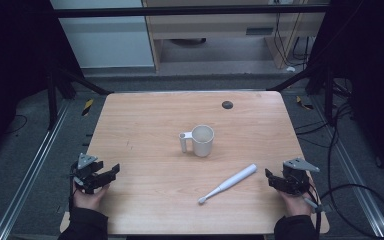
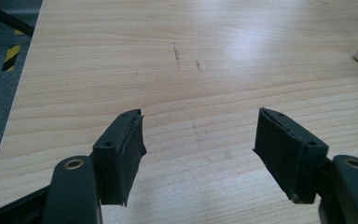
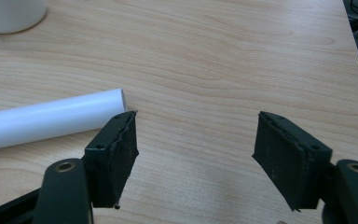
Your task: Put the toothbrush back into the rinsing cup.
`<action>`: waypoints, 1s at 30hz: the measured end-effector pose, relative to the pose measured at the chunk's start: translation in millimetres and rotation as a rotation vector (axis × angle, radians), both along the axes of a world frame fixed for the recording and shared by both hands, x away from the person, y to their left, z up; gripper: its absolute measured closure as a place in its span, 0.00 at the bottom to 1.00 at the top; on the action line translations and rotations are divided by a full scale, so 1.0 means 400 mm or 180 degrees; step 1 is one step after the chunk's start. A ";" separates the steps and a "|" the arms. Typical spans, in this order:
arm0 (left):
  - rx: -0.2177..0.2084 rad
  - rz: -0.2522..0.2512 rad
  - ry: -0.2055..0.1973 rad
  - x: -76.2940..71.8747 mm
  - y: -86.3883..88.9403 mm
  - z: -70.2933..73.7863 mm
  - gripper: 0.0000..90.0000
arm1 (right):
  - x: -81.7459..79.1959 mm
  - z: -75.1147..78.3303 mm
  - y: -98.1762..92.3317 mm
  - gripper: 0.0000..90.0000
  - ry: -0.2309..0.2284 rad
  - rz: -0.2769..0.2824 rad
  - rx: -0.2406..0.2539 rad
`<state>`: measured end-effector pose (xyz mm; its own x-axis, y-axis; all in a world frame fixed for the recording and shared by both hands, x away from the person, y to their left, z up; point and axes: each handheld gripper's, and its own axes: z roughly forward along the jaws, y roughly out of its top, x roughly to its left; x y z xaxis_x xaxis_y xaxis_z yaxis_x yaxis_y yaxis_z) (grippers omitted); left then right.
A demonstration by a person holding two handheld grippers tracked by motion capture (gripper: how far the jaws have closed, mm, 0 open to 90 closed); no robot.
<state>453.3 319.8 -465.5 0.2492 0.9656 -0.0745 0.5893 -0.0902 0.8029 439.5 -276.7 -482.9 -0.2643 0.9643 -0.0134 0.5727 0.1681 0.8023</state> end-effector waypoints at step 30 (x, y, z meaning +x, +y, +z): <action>0.0184 -0.0062 -0.0086 -0.001 -0.022 0.001 0.47 | 0.032 0.034 0.102 0.76 -0.0036 0.0634 0.0191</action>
